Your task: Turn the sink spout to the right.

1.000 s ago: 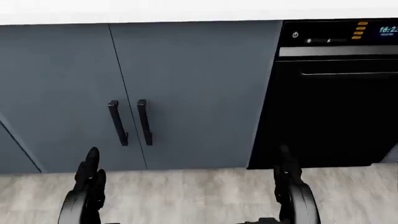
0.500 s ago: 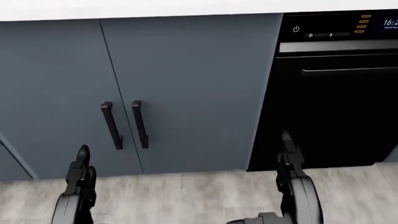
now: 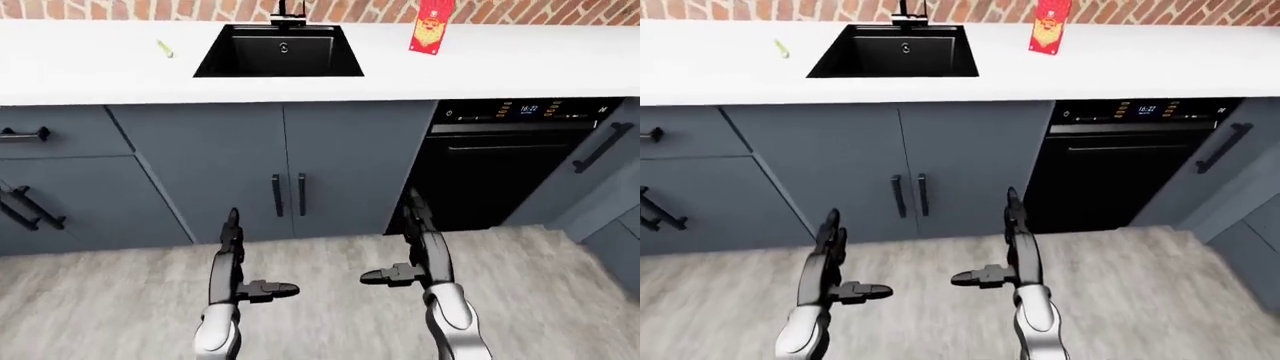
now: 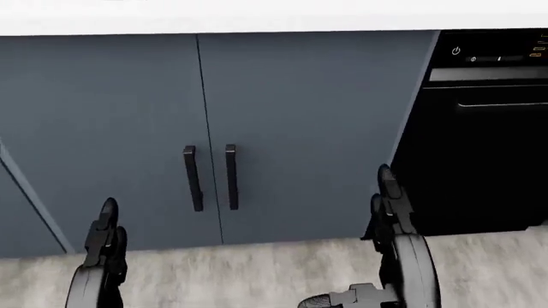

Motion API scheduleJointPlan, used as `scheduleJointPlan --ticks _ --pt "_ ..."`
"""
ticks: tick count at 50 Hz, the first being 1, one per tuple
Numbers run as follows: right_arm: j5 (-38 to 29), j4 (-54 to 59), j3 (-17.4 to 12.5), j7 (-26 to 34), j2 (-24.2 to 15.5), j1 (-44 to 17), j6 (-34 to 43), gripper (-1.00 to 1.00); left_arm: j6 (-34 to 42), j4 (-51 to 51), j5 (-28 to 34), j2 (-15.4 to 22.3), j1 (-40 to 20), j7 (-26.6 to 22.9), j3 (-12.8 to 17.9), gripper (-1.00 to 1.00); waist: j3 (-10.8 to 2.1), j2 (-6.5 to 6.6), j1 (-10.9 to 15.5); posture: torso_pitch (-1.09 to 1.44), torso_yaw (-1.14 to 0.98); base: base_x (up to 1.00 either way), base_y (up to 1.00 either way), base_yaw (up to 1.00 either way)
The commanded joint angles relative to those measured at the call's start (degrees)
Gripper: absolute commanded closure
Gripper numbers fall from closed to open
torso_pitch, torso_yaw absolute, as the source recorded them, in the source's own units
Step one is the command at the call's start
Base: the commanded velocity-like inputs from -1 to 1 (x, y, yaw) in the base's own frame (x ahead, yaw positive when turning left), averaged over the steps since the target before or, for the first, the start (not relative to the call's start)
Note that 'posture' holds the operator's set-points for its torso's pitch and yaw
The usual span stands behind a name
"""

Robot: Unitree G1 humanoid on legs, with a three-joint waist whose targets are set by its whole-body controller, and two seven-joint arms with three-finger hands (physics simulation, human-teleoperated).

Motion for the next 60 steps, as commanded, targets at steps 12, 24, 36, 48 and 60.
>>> scheduleJointPlan --ticks 12,24,36,48,60 --pt "2.9 -1.8 -3.5 2.5 -3.2 -8.2 9.2 -1.00 13.6 -9.0 -3.9 1.8 -8.3 -2.4 2.1 -1.00 -2.36 -0.29 0.0 0.00 0.00 0.00 0.00 0.00" --pt "4.3 2.2 -8.9 4.9 -11.3 -27.6 25.1 -1.00 19.8 1.3 -0.8 8.5 -29.4 2.5 5.2 -1.00 -3.88 0.07 -0.4 0.00 0.00 0.00 0.00 0.00" --pt "4.9 21.0 -8.8 7.1 -17.9 -48.5 26.7 -1.00 17.0 19.7 0.0 14.4 -47.0 4.4 5.8 -1.00 -3.76 0.08 -0.6 0.00 0.00 0.00 0.00 0.00" --pt "6.3 37.8 -9.3 10.5 -22.7 -62.9 24.8 -1.00 19.3 27.5 1.0 17.7 -58.9 4.7 5.3 -1.00 -3.22 0.12 -0.6 0.00 0.00 0.00 0.00 0.00" --pt "5.5 43.4 -8.8 11.5 -23.9 -68.8 24.6 -1.00 14.1 38.8 2.2 19.3 -64.1 5.7 5.4 -1.00 -2.86 0.30 -0.6 0.00 0.00 0.00 0.00 0.00"
